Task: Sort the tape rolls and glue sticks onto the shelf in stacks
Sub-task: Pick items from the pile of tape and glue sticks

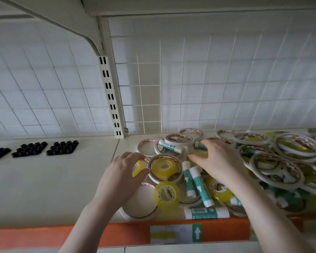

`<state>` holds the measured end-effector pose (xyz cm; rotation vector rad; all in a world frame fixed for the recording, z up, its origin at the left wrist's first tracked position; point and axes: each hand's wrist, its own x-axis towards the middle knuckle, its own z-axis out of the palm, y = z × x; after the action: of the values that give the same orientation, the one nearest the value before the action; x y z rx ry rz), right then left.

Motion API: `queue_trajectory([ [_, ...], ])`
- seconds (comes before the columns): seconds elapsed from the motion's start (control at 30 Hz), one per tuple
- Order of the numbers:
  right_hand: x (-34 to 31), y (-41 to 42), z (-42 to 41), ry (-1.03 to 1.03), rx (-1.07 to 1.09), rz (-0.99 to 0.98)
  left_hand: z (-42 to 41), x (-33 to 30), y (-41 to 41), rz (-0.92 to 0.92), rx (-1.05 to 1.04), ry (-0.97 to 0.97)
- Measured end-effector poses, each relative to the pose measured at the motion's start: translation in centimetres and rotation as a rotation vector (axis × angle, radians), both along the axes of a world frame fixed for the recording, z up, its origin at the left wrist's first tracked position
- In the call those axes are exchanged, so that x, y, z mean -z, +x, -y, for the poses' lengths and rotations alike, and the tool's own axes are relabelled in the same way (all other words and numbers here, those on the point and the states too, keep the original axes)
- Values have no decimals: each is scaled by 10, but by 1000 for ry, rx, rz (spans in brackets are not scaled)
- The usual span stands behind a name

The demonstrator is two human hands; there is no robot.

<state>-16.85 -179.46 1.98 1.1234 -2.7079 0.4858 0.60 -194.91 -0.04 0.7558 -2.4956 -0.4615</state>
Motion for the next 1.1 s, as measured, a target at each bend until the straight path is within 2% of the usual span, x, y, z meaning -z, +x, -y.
queue_trajectory([
  [0.13,-4,-1,14,101,56,34,4,1,0,26,1,4],
  [0.33,0,1,24,124,148,31,10,4,0,29,6,3],
  [0.7,12,-1,12,-67,177,147,14,5,2,18,38,6],
  [1.1,5,4,-58,-168,203,76,-31,-5,-32,-3,254,5],
])
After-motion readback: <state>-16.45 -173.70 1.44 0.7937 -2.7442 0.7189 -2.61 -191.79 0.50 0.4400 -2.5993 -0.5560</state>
